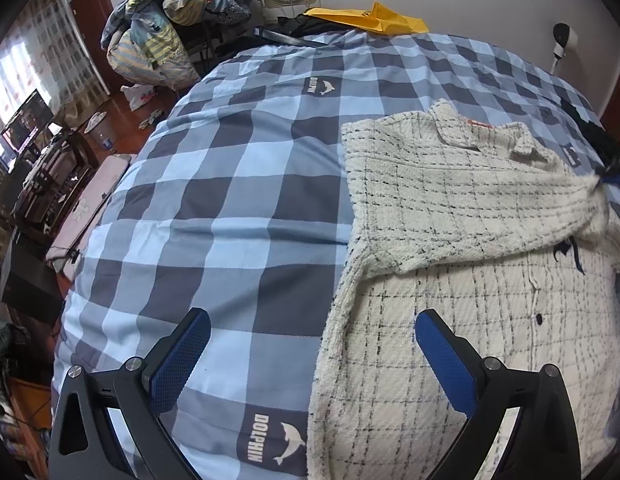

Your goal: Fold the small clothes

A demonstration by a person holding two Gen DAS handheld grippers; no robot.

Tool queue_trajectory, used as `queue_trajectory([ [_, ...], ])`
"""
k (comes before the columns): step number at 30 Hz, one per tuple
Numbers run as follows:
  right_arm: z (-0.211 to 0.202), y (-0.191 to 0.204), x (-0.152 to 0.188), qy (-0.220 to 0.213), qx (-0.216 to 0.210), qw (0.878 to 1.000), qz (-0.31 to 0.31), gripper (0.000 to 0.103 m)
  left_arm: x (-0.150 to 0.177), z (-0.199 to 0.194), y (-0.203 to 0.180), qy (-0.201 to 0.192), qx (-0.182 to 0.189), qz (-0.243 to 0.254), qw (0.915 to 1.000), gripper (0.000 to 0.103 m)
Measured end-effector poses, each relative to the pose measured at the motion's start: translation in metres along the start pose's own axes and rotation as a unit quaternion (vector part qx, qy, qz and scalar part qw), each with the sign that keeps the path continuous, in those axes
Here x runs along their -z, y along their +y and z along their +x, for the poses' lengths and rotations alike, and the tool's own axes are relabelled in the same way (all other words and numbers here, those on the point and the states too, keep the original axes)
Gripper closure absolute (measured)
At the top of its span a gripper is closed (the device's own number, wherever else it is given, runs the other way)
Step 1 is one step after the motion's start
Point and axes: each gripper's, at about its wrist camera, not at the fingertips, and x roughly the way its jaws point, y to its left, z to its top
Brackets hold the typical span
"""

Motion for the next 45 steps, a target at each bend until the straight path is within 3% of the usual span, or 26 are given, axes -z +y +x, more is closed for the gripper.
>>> queue_trajectory([
  [3,-0.030,0.008,-0.012,-0.033,-0.021,0.999,0.005,0.092,-0.001,0.000,0.002,0.001,0.000,-0.002,1.0000,0.000],
  [4,-0.035,0.017,-0.013,-0.041,-0.028,0.999,0.007,0.101,-0.001,0.001,0.002,0.001,0.000,-0.003,1.0000,0.000],
  [6,-0.040,0.033,-0.014,-0.049,-0.040,0.998,0.004,0.103,-0.001,0.001,0.003,0.002,0.001,-0.005,1.0000,0.000],
  [9,-0.027,0.039,-0.015,-0.051,-0.025,0.998,0.001,0.102,-0.002,0.001,0.002,0.003,0.001,-0.004,1.0000,0.000],
  [13,0.007,0.016,-0.003,-0.008,0.053,0.998,0.018,0.097,-0.002,0.000,0.000,0.002,0.001,0.001,1.0000,0.000],
  [14,0.007,0.008,0.002,-0.017,0.057,0.998,0.028,0.094,-0.001,0.000,0.000,0.001,0.001,0.001,1.0000,0.000],
  [15,0.001,-0.002,0.007,-0.030,0.058,0.997,0.038,0.078,-0.001,-0.001,0.000,0.001,0.001,0.001,1.0000,0.000],
  [16,-0.001,-0.011,0.012,-0.039,0.058,0.997,0.046,0.050,-0.001,-0.001,0.001,0.000,0.002,0.001,1.0000,0.000],
  [17,-0.003,-0.019,0.015,-0.040,0.057,0.996,0.053,0.037,-0.001,-0.002,0.001,0.000,0.003,0.000,1.0000,0.000],
  [18,-0.007,-0.027,0.019,-0.045,0.057,0.995,0.061,0.025,-0.001,-0.002,0.002,-0.001,0.005,-0.002,1.0000,0.000],
  [19,-0.012,-0.034,0.024,-0.053,0.053,0.995,0.067,0.025,-0.002,-0.003,0.003,-0.001,0.006,-0.005,1.0000,0.000],
  [23,-0.023,-0.033,0.054,-0.018,0.012,1.000,0.001,0.025,-0.003,-0.004,0.003,-0.003,0.011,-0.010,0.9999,0.000],
  [26,-0.021,-0.004,0.084,-0.020,0.052,0.994,-0.094,0.025,-0.003,-0.004,0.001,-0.002,0.008,-0.004,1.0000,0.000],
  [30,-0.013,0.042,0.113,-0.049,0.092,0.974,-0.203,0.025,0.000,-0.001,-0.001,0.003,0.001,0.003,1.0000,0.000],
  [35,0.014,0.083,0.133,-0.065,0.179,0.929,-0.317,0.026,-0.001,0.002,0.000,0.005,0.004,-0.002,1.0000,0.000],
  [36,0.021,0.086,0.132,-0.062,0.191,0.923,-0.328,0.031,-0.001,0.003,0.000,0.006,0.005,-0.002,1.0000,0.000],
  [37,0.025,0.085,0.131,-0.053,0.192,0.923,-0.330,0.061,-0.001,0.004,0.000,0.008,0.006,-0.002,0.9999,0.000],
  [38,0.028,0.082,0.127,-0.040,0.188,0.924,-0.329,0.083,0.000,0.005,0.000,0.010,0.006,-0.001,0.9999,0.000],
  [39,0.030,0.078,0.123,-0.023,0.184,0.927,-0.326,0.089,0.000,0.006,-0.001,0.012,0.006,0.000,0.9999,0.000],
  [43,0.014,0.069,0.119,-0.014,0.157,0.929,-0.335,0.090,0.000,0.004,-0.001,0.009,0.008,0.000,0.9999,0.000],
  [45,-0.013,0.062,0.111,-0.017,0.117,0.942,-0.314,0.090,0.000,0.002,-0.001,0.007,0.012,-0.003,0.9999,0.000],
])
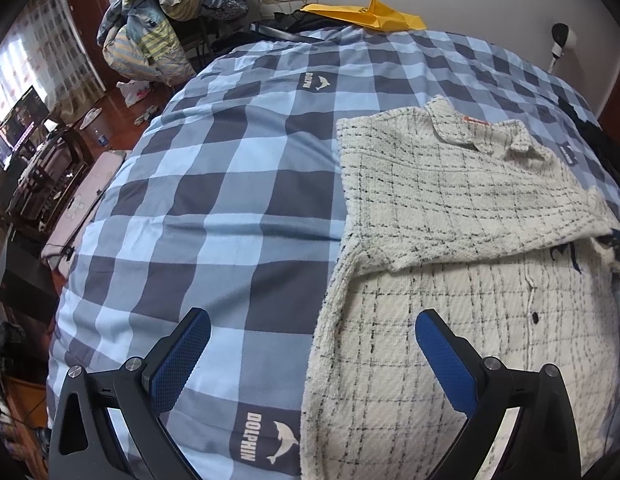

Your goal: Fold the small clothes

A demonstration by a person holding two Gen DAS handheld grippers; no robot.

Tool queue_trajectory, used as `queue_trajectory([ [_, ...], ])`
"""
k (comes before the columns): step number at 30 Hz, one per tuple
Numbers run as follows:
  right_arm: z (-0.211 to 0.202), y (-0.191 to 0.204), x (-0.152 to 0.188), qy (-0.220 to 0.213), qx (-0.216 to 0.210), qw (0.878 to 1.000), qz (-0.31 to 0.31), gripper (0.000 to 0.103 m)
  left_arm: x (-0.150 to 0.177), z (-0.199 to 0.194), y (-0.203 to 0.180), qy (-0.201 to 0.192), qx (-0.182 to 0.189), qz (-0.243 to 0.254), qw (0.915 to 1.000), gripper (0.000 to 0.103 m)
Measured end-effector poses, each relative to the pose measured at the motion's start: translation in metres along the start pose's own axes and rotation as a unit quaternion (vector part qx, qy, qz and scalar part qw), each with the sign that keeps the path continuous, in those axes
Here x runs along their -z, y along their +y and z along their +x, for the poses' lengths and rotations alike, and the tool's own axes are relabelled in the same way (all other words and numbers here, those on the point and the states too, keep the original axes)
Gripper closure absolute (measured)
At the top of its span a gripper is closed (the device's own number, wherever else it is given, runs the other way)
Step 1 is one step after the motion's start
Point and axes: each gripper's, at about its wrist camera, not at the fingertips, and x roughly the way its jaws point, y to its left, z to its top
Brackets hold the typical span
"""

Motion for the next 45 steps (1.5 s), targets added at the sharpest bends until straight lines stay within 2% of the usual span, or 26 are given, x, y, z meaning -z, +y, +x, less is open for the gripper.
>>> queue_trajectory([
  [3,-0.022,-0.019,-0.003,-0.015,-0.034,0.999,0.031,0.090,0.000,-0.001,-0.001,0.000,0.002,-0.001,1.0000,0.000],
  [6,-0.016,-0.028,-0.003,0.004,-0.066,0.996,0.057,0.089,0.001,0.001,0.000,0.003,0.002,-0.003,1.0000,0.000],
  [8,0.011,-0.023,0.001,0.046,-0.080,0.994,0.059,0.080,0.002,0.003,0.001,0.007,0.002,-0.004,1.0000,0.000],
  [9,0.028,-0.024,0.006,0.081,-0.090,0.990,0.067,0.066,0.002,0.004,0.001,0.008,0.002,-0.004,1.0000,0.000],
  [10,0.039,-0.028,0.009,0.105,-0.095,0.987,0.077,0.057,0.002,0.004,0.002,0.009,0.001,-0.005,0.9999,0.000],
  [11,0.046,-0.037,0.017,0.120,-0.115,0.980,0.110,0.056,0.002,0.005,0.002,0.010,0.001,-0.005,0.9999,0.000],
  [13,0.041,-0.064,0.037,0.100,-0.182,0.957,0.201,0.052,0.003,0.006,0.002,0.013,0.000,-0.004,0.9999,0.000],
  [15,0.028,-0.087,0.057,0.077,-0.207,0.940,0.258,0.047,0.003,0.005,0.001,0.011,-0.003,-0.003,0.9999,0.000],
  [18,-0.005,-0.130,0.096,0.024,-0.183,0.927,0.328,0.037,0.003,0.002,-0.002,0.002,-0.008,0.001,1.0000,0.000],
  [20,-0.025,-0.161,0.123,-0.007,-0.154,0.915,0.372,0.037,0.005,-0.001,-0.007,-0.005,-0.008,0.007,0.9999,0.000],
  [22,-0.040,-0.193,0.152,-0.034,-0.107,0.901,0.419,0.036,0.005,-0.002,-0.010,-0.006,-0.008,0.013,0.9999,0.000],
  [23,-0.046,-0.210,0.169,-0.050,-0.068,0.890,0.448,0.036,0.006,-0.003,-0.013,-0.007,-0.010,0.019,0.9998,0.000],
  [25,-0.051,-0.237,0.197,-0.055,0.009,0.867,0.496,0.036,0.007,-0.004,-0.019,-0.009,-0.015,0.028,0.9994,0.000],
  [27,-0.042,-0.257,0.217,-0.026,0.037,0.849,0.527,0.036,0.007,-0.004,-0.022,-0.011,-0.025,0.036,0.9990,0.000],
  [28,-0.028,-0.273,0.232,0.002,0.030,0.836,0.547,0.036,0.007,-0.004,-0.023,-0.013,-0.028,0.038,0.9988,0.000],
  [30,-0.012,-0.289,0.250,0.022,0.008,0.815,0.579,0.036,0.007,-0.004,-0.022,-0.014,-0.031,0.037,0.9987,0.000],
  [34,0.020,-0.309,0.281,0.000,-0.068,0.765,0.640,0.036,0.005,-0.002,-0.022,-0.013,-0.033,0.033,0.9988,0.000],
  [37,0.031,-0.320,0.287,-0.017,-0.100,0.738,0.667,0.036,0.003,0.001,-0.024,-0.011,-0.041,0.037,0.9984,0.000],
  [42,0.041,-0.336,0.287,-0.016,-0.064,0.726,0.685,0.036,0.003,0.008,-0.032,-0.008,-0.057,0.052,0.9970,0.000],
  [45,0.048,-0.345,0.292,-0.010,-0.054,0.708,0.704,0.036,0.003,0.008,-0.036,-0.012,-0.065,0.060,0.9960,0.000],
])
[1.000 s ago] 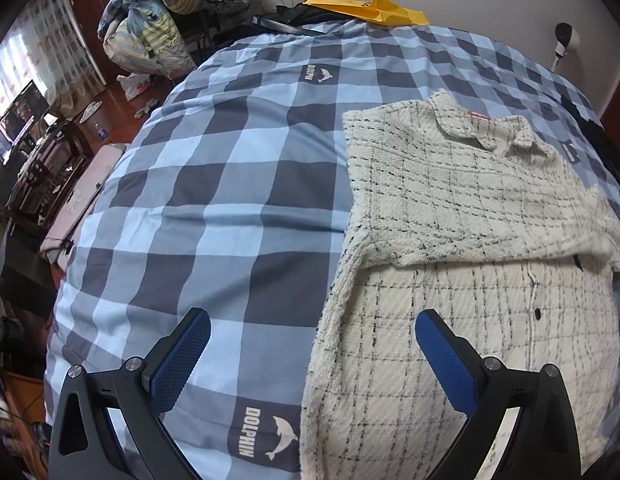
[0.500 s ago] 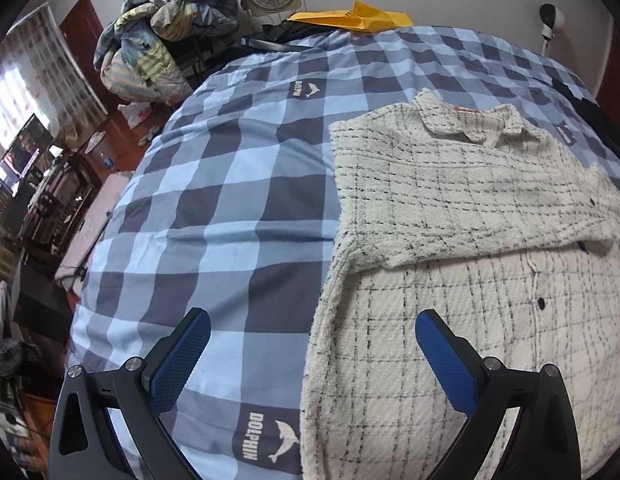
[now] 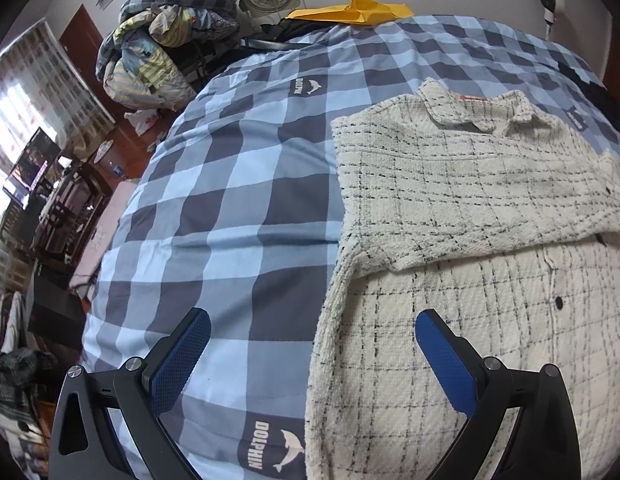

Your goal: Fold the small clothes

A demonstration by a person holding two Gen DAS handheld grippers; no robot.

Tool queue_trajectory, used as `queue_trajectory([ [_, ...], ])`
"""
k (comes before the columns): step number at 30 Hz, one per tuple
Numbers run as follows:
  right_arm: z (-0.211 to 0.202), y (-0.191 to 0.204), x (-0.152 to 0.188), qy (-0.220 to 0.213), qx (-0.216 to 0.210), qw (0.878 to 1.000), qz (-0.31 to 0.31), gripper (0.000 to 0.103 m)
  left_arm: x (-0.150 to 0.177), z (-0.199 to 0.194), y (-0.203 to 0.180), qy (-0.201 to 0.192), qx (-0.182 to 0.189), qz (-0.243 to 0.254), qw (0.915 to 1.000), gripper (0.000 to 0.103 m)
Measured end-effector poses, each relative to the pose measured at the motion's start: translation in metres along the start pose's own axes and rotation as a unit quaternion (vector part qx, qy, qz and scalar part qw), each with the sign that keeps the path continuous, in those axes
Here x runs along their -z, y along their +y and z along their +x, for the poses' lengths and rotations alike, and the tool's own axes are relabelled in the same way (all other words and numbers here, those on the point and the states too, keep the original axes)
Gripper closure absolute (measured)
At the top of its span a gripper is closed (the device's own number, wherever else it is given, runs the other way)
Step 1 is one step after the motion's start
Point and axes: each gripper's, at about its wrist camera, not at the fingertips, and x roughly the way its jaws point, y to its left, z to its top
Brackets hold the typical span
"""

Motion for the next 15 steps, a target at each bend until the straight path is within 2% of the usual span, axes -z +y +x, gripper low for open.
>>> queue_trajectory([
  [2,-0.006,0.003,-0.005,-0.024,-0.002,1.000,-0.001,0.050,-0.002,-0.002,-0.001,-0.004,-0.002,0.002,1.0000,0.000],
  [3,-0.009,0.008,-0.006,-0.035,0.007,0.999,-0.009,0.069,-0.003,-0.002,-0.002,-0.006,-0.006,0.001,1.0000,0.000],
  [4,-0.012,0.011,-0.007,-0.043,0.017,0.999,-0.019,0.084,-0.004,-0.003,-0.001,-0.009,-0.010,0.000,0.9999,0.000],
  [7,-0.028,0.017,-0.008,-0.047,-0.016,0.999,-0.022,0.094,-0.006,-0.005,0.001,-0.016,-0.021,-0.003,0.9996,0.000],
  [10,-0.055,0.021,-0.007,-0.056,-0.060,0.997,-0.015,0.096,-0.004,-0.007,0.004,-0.022,-0.032,-0.006,0.9992,0.000],
  [15,-0.138,0.038,-0.001,-0.088,-0.156,0.984,-0.008,0.096,-0.002,-0.016,0.007,-0.027,-0.002,-0.023,0.9994,0.000],
])
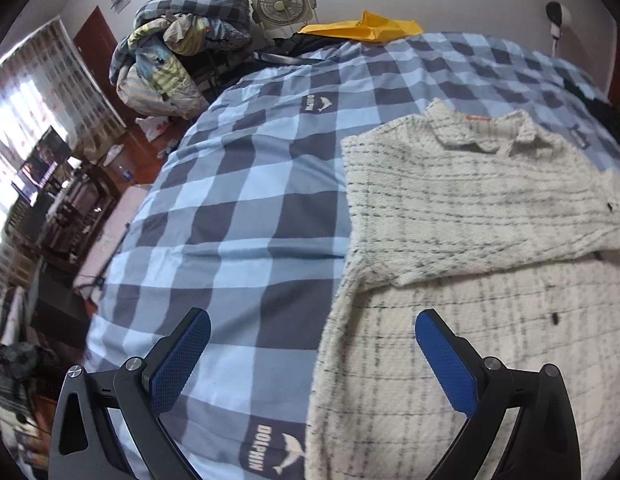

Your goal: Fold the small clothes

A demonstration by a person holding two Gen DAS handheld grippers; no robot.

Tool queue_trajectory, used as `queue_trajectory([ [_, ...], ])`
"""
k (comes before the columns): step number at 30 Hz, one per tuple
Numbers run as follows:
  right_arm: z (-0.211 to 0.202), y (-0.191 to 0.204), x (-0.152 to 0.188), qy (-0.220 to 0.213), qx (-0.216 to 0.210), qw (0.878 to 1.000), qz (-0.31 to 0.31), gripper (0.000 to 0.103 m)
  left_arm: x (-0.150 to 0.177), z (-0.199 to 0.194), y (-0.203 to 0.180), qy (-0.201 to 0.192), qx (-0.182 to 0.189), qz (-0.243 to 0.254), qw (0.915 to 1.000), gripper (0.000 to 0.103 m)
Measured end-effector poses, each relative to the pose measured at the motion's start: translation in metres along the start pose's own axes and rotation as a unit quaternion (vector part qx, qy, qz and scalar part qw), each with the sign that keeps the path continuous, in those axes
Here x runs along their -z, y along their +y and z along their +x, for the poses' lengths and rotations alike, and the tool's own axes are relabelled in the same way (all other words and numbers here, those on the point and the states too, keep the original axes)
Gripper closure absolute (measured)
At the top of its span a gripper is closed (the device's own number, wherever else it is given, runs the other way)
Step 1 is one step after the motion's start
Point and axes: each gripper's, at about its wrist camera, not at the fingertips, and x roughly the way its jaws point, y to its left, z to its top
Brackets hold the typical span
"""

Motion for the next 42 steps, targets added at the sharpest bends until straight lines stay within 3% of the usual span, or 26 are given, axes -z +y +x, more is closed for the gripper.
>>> queue_trajectory([
  [3,-0.036,0.044,0.000,-0.018,-0.029,0.999,-0.030,0.096,0.001,-0.010,0.000,-0.015,0.000,0.006,0.9999,0.000],
  [6,-0.066,0.113,0.018,-0.050,-0.016,0.990,-0.134,0.096,0.003,-0.018,0.002,-0.022,0.007,0.010,0.9997,0.000],
  [10,-0.082,0.216,0.065,-0.073,-0.024,0.963,-0.257,0.096,0.002,-0.024,0.014,-0.023,0.032,-0.011,0.9992,0.000],
  [14,-0.072,0.321,0.149,-0.047,-0.076,0.936,-0.341,0.096,0.000,-0.026,0.034,-0.022,0.048,-0.046,0.9975,0.000],
  [18,-0.046,0.389,0.253,0.040,-0.167,0.912,-0.372,0.096,0.002,-0.023,0.060,-0.019,0.055,-0.095,0.9938,0.000],
  [19,-0.033,0.408,0.295,0.073,-0.186,0.900,-0.388,0.096,0.003,-0.023,0.063,-0.020,0.050,-0.099,0.9937,0.000],
  [22,0.005,0.430,0.382,0.136,-0.198,0.879,-0.412,0.096,0.002,-0.022,0.072,-0.031,0.029,-0.097,0.9943,0.000],
  [26,0.086,0.429,0.502,0.221,-0.143,0.872,-0.413,0.088,0.003,-0.020,0.079,-0.037,0.009,-0.105,0.9938,0.000],
  [27,0.111,0.421,0.529,0.254,-0.121,0.870,-0.405,0.077,0.004,-0.020,0.081,-0.037,0.009,-0.108,0.9934,0.000],
  [28,0.133,0.406,0.542,0.298,-0.110,0.863,-0.393,0.060,0.004,-0.019,0.083,-0.037,0.012,-0.112,0.9929,0.000],
  [31,0.167,0.378,0.578,0.419,-0.080,0.831,-0.356,0.057,0.004,-0.013,0.086,-0.025,0.033,-0.119,0.9920,0.000],
  [34,0.150,0.364,0.568,0.440,-0.063,0.815,-0.372,0.057,0.004,-0.007,0.087,-0.012,0.054,-0.133,0.9896,0.000],
  [37,0.102,0.345,0.515,0.402,-0.086,0.817,-0.404,0.055,0.003,-0.001,0.080,-0.001,0.068,-0.130,0.9892,0.000],
  [38,0.085,0.331,0.490,0.372,-0.078,0.826,-0.416,0.053,0.003,0.001,0.076,0.001,0.070,-0.125,0.9896,0.000],
  [39,0.072,0.320,0.473,0.349,-0.068,0.834,-0.423,0.044,0.001,0.005,0.068,0.005,0.074,-0.113,0.9908,0.000],
  [40,0.051,0.303,0.441,0.309,-0.050,0.849,-0.426,0.028,0.000,0.009,0.061,0.008,0.082,-0.101,0.9915,0.000],
  [42,0.037,0.274,0.408,0.257,-0.023,0.868,-0.424,0.020,-0.005,0.016,0.044,0.010,0.109,-0.081,0.9907,0.000],
])
